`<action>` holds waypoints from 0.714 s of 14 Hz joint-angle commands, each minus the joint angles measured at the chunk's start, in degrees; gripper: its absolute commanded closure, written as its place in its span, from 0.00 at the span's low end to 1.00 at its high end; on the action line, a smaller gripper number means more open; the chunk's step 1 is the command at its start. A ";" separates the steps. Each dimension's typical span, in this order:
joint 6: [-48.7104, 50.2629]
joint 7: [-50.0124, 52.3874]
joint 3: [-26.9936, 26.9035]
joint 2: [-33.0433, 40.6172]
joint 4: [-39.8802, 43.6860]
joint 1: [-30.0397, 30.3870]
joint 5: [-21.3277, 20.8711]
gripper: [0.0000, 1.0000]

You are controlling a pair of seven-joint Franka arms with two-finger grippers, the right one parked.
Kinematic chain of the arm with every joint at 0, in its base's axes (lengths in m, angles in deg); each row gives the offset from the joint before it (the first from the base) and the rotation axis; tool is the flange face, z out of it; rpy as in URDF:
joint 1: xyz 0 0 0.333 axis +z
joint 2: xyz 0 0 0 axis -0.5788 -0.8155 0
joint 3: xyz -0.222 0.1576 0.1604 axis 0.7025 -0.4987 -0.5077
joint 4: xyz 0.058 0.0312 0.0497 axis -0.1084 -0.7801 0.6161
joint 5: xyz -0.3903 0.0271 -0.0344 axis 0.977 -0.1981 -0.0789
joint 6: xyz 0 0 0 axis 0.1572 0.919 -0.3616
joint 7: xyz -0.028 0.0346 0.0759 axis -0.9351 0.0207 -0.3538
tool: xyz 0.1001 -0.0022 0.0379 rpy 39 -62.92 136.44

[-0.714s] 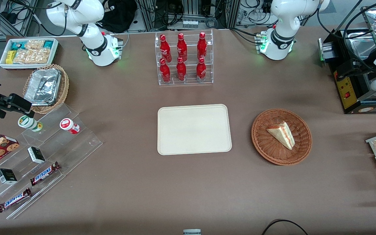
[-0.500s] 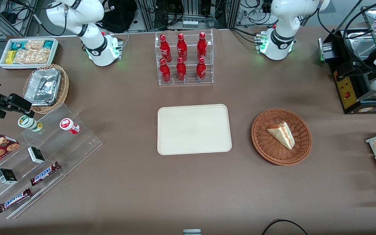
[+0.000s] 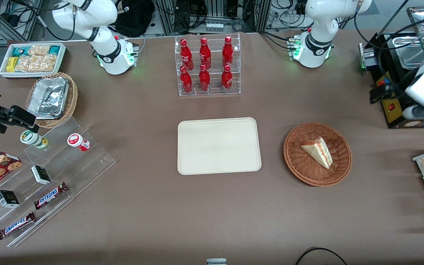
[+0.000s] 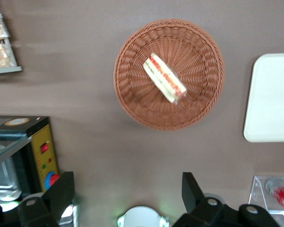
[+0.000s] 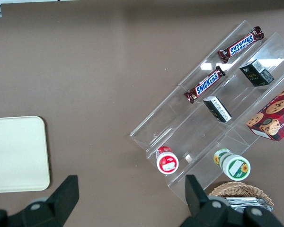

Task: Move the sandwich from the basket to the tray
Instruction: 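Move the left gripper from rest over the wicker basket's sandwich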

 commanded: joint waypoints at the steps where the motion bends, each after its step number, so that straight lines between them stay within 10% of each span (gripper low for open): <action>1: -6.90 5.63 0.82 0.97 -6.69 -0.51 0.40 0.00; 10: -24.58 25.66 2.58 1.32 -22.16 -0.95 1.80 0.00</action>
